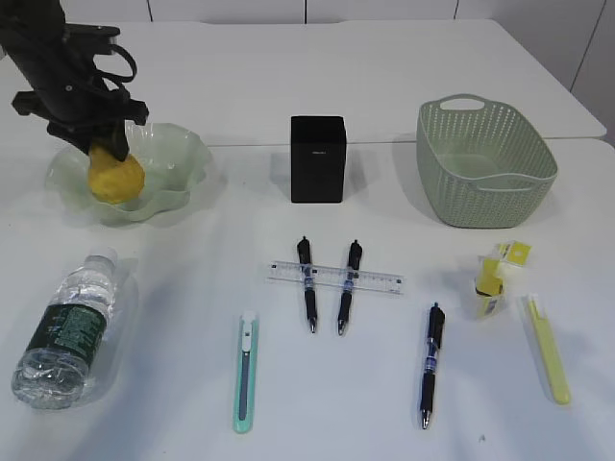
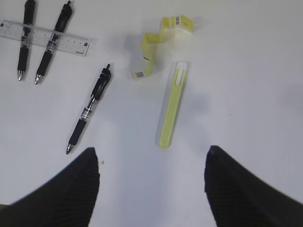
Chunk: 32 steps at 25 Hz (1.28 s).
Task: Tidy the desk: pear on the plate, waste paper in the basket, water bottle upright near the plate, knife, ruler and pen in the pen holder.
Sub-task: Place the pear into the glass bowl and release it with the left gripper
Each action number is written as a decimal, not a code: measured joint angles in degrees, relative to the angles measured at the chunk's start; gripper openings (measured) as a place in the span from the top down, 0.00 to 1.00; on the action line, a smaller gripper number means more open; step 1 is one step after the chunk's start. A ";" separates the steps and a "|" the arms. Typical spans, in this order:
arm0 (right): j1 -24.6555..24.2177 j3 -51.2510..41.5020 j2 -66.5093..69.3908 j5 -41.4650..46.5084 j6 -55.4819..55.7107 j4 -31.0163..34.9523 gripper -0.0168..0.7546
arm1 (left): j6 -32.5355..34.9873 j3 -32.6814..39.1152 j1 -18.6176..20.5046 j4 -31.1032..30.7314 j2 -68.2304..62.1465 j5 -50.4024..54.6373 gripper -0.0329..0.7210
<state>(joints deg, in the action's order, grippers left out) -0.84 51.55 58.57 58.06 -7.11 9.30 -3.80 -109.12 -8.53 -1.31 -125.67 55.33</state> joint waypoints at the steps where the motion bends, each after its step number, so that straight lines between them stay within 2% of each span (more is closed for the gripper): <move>1: 0.00 0.00 0.00 0.04 0.00 -0.11 0.31 | 0.00 0.00 0.00 0.00 -0.90 -0.91 0.62; 12: 0.00 0.00 0.00 0.90 0.00 -0.33 0.31 | 0.00 -7.24 0.00 0.08 -8.94 -3.78 0.62; 19: 0.00 0.00 0.00 0.90 0.00 -0.43 0.31 | 0.00 -7.94 0.22 0.08 -9.72 -4.92 0.61; 22: 0.00 0.00 0.00 0.90 0.00 -0.43 0.31 | 0.00 -7.94 0.40 0.08 -9.82 -4.80 0.54; 27: 0.00 0.00 0.00 0.96 0.00 -0.43 0.31 | -0.04 -8.63 0.50 0.75 -10.31 -0.66 0.35; 32: 0.00 0.00 0.00 0.96 0.00 -0.77 0.31 | -0.04 -8.98 0.54 1.31 -7.55 1.19 0.32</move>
<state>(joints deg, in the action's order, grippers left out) -0.84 51.55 58.57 59.02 -7.11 8.52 -3.84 -118.10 -7.99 0.00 -133.22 56.52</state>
